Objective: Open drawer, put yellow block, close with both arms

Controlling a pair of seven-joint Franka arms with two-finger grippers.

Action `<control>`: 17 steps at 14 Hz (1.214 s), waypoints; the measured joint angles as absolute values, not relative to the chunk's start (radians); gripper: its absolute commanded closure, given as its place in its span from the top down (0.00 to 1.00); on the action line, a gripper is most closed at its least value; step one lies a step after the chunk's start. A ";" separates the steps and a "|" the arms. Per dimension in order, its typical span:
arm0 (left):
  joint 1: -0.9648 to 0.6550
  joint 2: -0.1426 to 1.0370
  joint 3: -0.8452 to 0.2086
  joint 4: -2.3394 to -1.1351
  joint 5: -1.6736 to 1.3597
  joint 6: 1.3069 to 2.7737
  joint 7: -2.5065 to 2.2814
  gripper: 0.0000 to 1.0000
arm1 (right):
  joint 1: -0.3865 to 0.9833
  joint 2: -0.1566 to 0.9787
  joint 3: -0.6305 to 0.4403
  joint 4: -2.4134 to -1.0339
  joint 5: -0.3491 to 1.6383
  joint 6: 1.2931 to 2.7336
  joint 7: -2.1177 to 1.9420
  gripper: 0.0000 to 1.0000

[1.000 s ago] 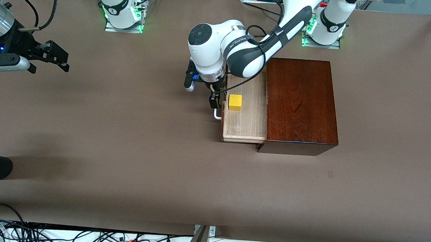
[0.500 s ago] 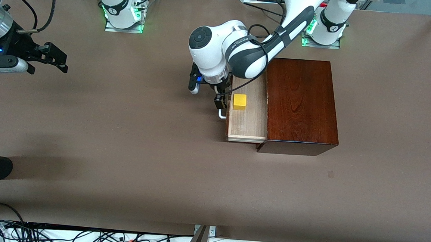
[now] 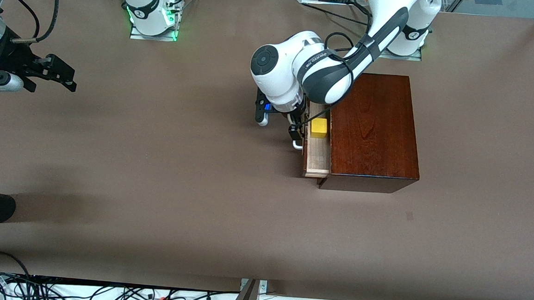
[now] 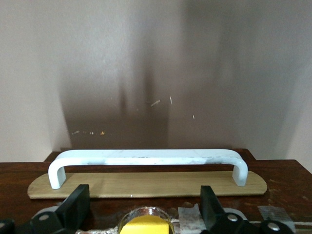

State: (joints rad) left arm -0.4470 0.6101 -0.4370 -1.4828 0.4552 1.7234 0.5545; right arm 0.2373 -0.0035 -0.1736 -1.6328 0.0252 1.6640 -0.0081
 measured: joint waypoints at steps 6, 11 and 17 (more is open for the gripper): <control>-0.376 0.539 -0.435 -1.591 0.455 1.706 0.562 1.00 | 0.237 -0.002 -0.174 -1.633 0.026 1.672 -0.008 1.00; -0.366 0.520 -0.438 -1.612 0.455 1.702 0.568 1.00 | 0.238 -0.002 -0.174 -1.633 0.026 1.674 -0.008 1.00; -0.448 0.482 -0.450 -1.545 0.431 1.680 0.145 1.00 | 0.238 -0.001 -0.173 -1.633 0.026 1.674 -0.008 1.00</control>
